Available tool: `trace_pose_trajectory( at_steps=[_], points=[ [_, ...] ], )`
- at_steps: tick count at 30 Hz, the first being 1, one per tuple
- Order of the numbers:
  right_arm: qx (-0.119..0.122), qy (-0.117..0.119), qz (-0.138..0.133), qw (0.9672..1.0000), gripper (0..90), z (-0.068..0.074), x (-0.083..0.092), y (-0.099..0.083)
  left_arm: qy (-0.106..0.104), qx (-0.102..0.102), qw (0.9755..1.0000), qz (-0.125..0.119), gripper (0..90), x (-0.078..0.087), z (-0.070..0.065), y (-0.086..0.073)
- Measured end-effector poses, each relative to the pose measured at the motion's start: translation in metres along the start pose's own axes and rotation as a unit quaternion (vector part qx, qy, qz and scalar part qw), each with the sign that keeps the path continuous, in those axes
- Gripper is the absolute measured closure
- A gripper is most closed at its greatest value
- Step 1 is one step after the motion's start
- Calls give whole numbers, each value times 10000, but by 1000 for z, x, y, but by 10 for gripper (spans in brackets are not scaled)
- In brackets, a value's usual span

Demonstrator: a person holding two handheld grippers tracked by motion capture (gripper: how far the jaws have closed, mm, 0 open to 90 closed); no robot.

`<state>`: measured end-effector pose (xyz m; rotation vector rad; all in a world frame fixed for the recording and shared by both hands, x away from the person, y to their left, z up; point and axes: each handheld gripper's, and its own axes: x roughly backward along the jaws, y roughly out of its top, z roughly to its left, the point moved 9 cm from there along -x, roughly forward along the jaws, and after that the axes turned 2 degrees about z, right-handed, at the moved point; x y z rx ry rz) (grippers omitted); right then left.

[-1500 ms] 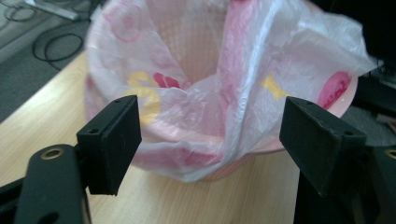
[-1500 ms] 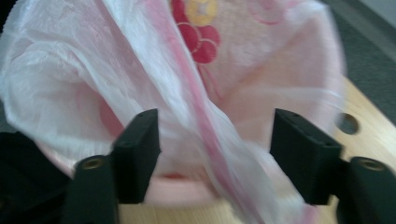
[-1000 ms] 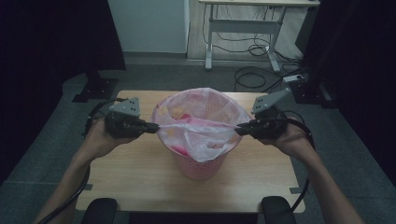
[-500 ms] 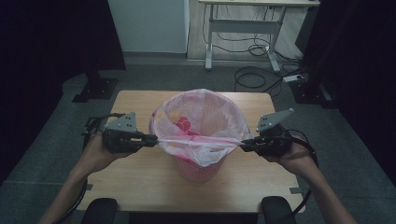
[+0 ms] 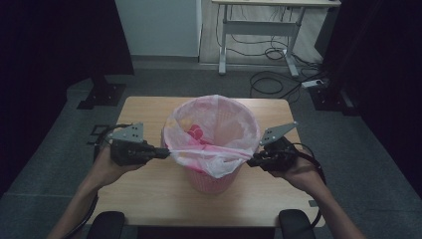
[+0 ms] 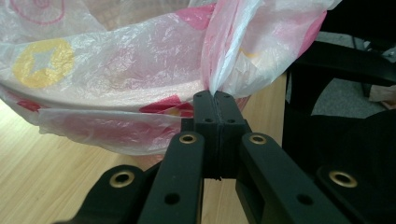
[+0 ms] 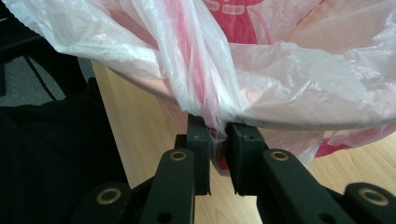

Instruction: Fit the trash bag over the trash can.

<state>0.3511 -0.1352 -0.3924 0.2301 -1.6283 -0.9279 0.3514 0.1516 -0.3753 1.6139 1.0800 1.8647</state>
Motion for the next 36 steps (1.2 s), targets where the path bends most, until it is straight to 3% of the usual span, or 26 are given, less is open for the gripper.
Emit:
trace_pose_trajectory(
  at_steps=[4,7,13,18,21,27,30,32,34,36],
  points=[
    [-5,9,5,10000,784,1,0,0,-124,-33,9999,-40,900,-1,-1,-2],
    [41,26,35,10000,773,2,1,0,-135,-178,9996,158,900,-3,-1,-6],
    [-9,58,64,10000,763,3,2,1,-109,-277,9993,246,900,-14,-2,-6],
    [-31,45,73,10000,775,4,1,1,6,-395,9986,359,900,-25,-4,-4],
    [-45,-91,106,9999,794,1,-2,1,129,-478,9981,359,900,-33,-4,-2],
    [-166,-361,203,9990,848,-7,-4,-2,163,-498,9980,347,896,-34,-4,2],
    [-175,-480,456,9977,861,-9,-15,-9,-77,-352,9992,143,868,-32,-6,3],
    [-209,-459,451,9977,861,-9,-22,-11,-126,-323,9993,125,869,-32,-7,0],
    [-147,-481,437,9978,858,-8,-22,-10,-65,-312,9995,65,895,-33,-8,-1],
    [-91,-469,426,9979,831,-6,-19,-10,112,-395,9987,288,900,-37,-9,-2]
  ],
)
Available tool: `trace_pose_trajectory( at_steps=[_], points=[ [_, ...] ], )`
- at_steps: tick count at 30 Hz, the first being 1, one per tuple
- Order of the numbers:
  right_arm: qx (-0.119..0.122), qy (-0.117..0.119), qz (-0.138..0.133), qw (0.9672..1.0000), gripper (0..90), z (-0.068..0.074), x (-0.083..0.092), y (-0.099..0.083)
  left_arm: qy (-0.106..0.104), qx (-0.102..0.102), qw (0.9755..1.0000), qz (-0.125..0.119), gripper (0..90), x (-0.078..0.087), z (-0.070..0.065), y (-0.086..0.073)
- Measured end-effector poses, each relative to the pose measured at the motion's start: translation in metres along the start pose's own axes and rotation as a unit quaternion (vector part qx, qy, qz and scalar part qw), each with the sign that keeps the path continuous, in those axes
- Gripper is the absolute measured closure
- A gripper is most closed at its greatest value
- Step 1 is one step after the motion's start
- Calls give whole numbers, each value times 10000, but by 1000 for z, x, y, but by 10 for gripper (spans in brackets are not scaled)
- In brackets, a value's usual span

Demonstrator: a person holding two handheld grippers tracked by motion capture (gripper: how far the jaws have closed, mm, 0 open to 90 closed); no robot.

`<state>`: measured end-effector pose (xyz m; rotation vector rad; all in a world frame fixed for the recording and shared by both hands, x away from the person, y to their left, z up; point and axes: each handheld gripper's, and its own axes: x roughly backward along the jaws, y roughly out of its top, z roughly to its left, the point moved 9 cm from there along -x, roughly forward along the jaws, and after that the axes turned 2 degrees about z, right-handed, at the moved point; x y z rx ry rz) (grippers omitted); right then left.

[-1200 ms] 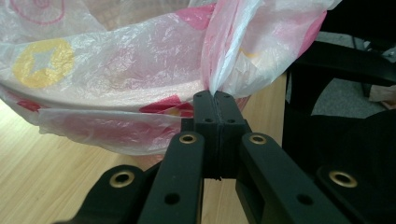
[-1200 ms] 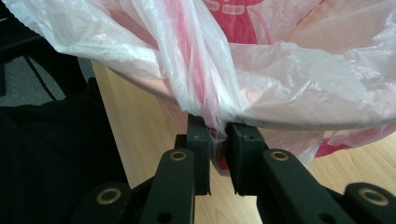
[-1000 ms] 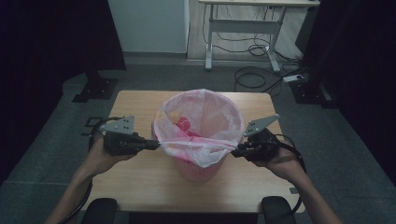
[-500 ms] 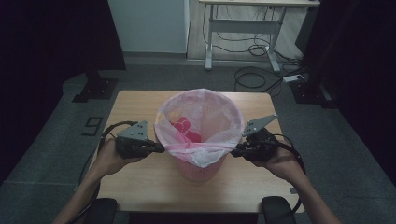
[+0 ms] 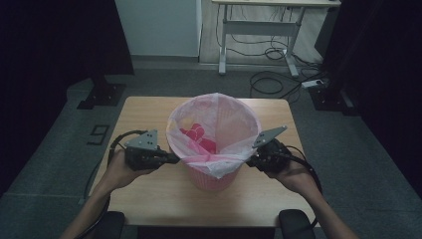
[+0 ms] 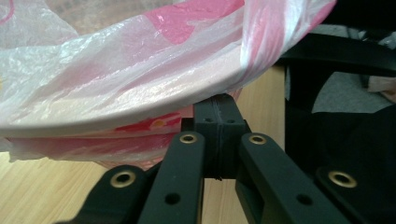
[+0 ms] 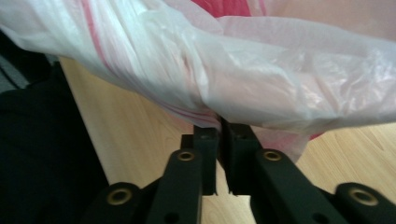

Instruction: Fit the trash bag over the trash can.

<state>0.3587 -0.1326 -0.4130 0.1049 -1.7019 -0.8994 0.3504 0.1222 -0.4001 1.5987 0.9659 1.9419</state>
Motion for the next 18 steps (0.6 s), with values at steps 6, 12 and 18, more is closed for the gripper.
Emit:
trace_pose_trajectory(
  at_steps=[6,12,18],
  points=[
    [-28,16,-211,9998,807,6,9,1,58,55,9999,93,900,-11,3,-5],
    [-141,-25,78,9999,848,0,-8,-8,-187,63,9996,-183,882,3,-2,3],
    [-149,77,-151,9997,810,5,-5,-6,45,-23,9998,206,900,-13,-4,-7]
  ],
)
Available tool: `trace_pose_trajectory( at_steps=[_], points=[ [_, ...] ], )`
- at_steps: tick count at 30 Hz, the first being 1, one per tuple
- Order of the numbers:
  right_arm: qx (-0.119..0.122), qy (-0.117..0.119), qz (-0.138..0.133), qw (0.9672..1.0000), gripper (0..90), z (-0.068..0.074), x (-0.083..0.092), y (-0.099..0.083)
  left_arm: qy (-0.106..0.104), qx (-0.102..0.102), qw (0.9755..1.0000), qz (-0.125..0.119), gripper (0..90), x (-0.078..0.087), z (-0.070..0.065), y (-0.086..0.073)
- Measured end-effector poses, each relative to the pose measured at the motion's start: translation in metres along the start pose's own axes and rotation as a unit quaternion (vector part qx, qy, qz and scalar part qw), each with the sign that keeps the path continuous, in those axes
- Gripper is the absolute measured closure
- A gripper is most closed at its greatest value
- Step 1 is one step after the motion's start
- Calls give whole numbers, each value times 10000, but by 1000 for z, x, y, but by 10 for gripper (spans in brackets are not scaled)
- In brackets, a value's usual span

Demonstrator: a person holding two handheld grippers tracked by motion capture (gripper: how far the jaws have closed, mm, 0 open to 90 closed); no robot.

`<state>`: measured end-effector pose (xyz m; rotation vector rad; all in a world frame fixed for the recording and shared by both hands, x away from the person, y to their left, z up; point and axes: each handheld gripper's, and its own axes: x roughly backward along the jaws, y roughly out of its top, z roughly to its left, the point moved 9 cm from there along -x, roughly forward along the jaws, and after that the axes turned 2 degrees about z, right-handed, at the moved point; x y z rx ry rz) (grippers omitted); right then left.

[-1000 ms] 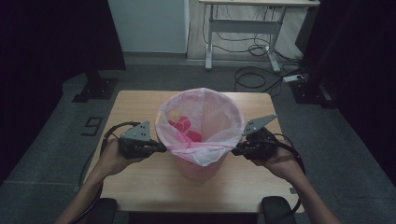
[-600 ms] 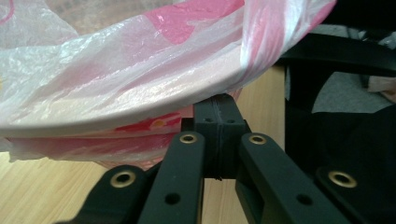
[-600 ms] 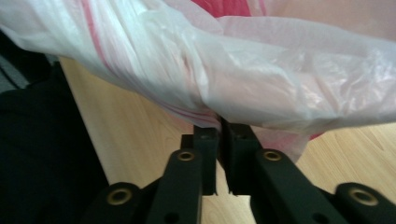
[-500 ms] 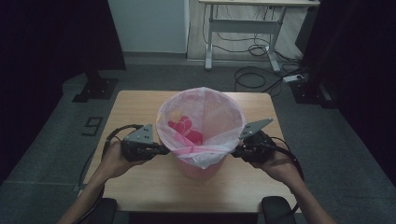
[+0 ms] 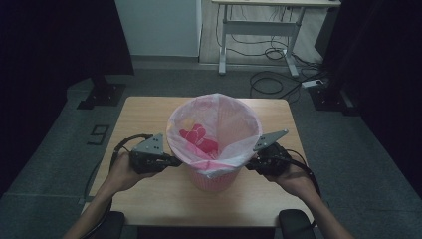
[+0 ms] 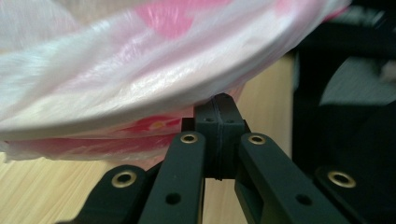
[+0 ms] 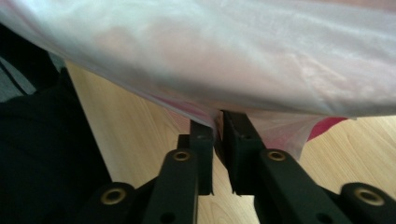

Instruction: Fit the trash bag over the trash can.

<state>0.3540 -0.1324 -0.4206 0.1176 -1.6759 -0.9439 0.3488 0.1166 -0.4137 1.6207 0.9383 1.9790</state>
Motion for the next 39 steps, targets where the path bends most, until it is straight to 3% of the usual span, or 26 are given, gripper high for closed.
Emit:
trace_pose_trajectory(
  at_steps=[4,10,11,13,14,17,19,24,26,28,32,35,39],
  points=[
    [21,61,-124,9999,799,4,4,0,-35,134,9999,-96,900,-2,4,-4],
    [-86,-24,-12,10000,862,-7,-5,-3,-54,126,9997,-203,894,1,6,3],
    [-113,-34,-1,9999,870,-9,-7,-4,5,144,9998,-113,895,-1,7,1],
    [-108,-370,387,9985,878,-22,-16,-16,164,126,9997,146,898,-7,11,-8],
    [-203,-323,368,9986,878,-25,-19,-19,104,227,9997,71,897,-8,13,-12],
    [-610,27,-97,9981,871,-33,-18,-19,-83,543,9982,-227,893,-7,20,-18],
    [-675,56,-159,9976,853,-36,-16,-19,108,597,9979,-205,888,-7,28,-19],
    [-551,-205,-131,9982,797,-48,-19,-10,442,833,9954,-186,863,-12,51,-17],
    [-580,-117,-150,9981,732,-50,-21,-8,398,944,9944,-255,793,-12,56,-17],
    [-634,113,-152,9978,613,-51,-21,-8,354,1007,9937,-328,690,-9,58,-18],
    [-662,467,-472,9956,429,-48,-4,-5,383,1131,9917,-471,525,0,56,-20],
    [-625,520,-651,9946,368,-43,13,-1,441,1237,9895,-604,464,10,56,-21],
    [-464,488,-737,9950,333,-38,33,7,460,1490,9845,-802,341,20,57,-27]
  ],
)
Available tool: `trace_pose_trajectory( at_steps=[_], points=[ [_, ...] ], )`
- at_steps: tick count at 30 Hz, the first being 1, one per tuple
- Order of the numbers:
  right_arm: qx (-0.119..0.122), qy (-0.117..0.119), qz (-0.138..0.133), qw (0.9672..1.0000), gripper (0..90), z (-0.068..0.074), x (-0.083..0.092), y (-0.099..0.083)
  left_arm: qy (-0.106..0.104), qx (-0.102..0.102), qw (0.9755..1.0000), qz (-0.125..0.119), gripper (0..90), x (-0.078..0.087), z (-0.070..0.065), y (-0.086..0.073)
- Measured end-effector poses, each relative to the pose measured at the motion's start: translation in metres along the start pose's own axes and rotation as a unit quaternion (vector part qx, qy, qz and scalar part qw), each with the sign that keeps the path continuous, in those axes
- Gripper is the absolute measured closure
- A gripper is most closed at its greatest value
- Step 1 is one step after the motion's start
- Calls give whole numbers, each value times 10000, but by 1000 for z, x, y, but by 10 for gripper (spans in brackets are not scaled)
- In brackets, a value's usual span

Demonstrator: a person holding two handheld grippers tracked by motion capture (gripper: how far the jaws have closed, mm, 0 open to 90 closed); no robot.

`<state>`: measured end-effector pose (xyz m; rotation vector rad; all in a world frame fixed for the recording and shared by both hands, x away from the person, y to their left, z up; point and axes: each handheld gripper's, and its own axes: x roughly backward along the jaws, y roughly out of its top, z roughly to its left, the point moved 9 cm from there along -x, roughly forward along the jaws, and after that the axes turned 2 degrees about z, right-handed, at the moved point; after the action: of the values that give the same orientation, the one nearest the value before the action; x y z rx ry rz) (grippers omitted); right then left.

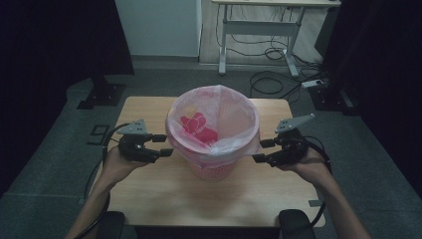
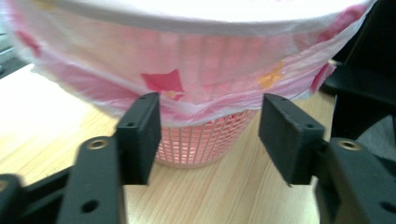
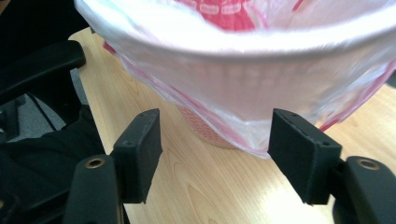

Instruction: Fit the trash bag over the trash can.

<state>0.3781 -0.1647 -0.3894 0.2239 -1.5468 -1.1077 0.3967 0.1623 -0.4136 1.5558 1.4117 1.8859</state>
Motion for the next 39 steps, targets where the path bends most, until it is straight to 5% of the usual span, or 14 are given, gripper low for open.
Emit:
trace_pose_trajectory(
  at_steps=[8,12,18,26,39],
  points=[
    [105,-118,-124,9998,313,-1,18,29,197,313,9992,142,184,-11,9,-43],
    [-28,67,-78,9999,363,-5,13,40,313,390,9982,345,159,-28,14,-74],
    [119,58,-119,9998,377,-8,1,69,539,500,9964,431,107,-53,22,-111],
    [362,60,58,9993,285,-1,-32,105,813,579,9926,697,0,-74,30,-142],
    [714,346,408,9960,157,37,-108,148,765,673,9907,902,0,-85,39,-167]
  ],
)
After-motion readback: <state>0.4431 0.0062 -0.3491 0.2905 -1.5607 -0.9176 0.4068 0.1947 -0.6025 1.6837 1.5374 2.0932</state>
